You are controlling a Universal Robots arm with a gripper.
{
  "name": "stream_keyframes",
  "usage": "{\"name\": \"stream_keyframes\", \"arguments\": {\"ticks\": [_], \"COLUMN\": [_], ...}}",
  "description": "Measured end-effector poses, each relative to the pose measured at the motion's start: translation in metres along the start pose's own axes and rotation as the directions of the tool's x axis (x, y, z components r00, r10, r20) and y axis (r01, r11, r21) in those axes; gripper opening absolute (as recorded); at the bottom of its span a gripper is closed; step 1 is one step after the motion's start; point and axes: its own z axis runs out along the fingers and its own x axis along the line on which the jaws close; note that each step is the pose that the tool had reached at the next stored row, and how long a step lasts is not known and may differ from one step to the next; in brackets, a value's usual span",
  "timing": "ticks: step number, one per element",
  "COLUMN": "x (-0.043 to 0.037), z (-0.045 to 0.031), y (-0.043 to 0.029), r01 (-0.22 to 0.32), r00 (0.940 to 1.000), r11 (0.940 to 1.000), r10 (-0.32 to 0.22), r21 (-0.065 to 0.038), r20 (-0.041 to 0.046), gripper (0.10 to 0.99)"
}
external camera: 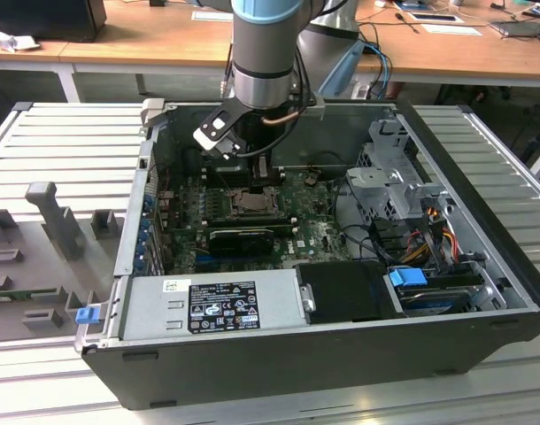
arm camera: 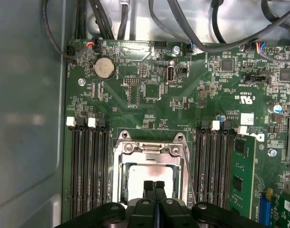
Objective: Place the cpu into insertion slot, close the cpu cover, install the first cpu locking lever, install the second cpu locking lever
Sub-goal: 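Close the cpu cover, then install the first cpu locking lever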
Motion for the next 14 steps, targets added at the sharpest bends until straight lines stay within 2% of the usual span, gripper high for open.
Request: {"name": "stream_keyframes", "arguments": {"ticks": [6,14], "x": [0.0001,0.0002], "z": [0.0000,-0.0021], "y": [-0.0035,-0.0038], "r01": [0.000,0.000], "r00": [1.0000,1.0000], "r11": [1.0000,1.0000], "r10": [0.000,0.000], "r21": [0.000,0.000], "r20": [0.0000,0.0000], "gripper": [0.106,0.106]}}
